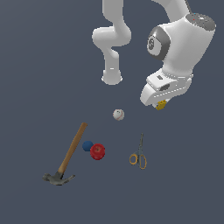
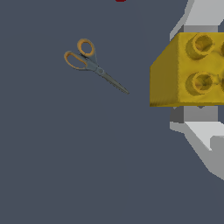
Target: Pick up a designated object from a clutter of objects.
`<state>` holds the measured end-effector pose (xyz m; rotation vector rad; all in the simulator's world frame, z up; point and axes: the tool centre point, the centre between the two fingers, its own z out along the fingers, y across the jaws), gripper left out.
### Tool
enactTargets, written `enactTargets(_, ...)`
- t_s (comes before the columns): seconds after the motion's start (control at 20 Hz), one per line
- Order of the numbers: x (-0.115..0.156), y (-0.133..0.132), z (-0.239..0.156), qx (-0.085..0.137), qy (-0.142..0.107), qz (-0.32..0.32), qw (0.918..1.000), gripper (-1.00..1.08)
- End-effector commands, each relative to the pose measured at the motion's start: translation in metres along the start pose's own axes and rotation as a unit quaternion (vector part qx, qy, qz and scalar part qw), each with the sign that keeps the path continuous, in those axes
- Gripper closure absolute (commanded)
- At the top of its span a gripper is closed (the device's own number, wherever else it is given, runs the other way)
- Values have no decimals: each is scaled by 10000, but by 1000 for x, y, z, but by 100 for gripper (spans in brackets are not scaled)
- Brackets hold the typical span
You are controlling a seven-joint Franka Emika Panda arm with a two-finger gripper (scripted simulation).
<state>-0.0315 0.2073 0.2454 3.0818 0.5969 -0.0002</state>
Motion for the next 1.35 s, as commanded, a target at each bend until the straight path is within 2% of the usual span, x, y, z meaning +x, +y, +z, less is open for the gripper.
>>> enactTargets(0.0, -12, -4, -23, 2, 2, -1, 10000, 108)
enactTargets(0.7, -67, -22, -142, 14, 3, -3, 10000, 108)
enactTargets(1.0, -78, -25, -169, 14, 3, 0, 10000, 108)
enactTargets(1.3, -82, -26, -178, 13, 3, 2, 10000, 108)
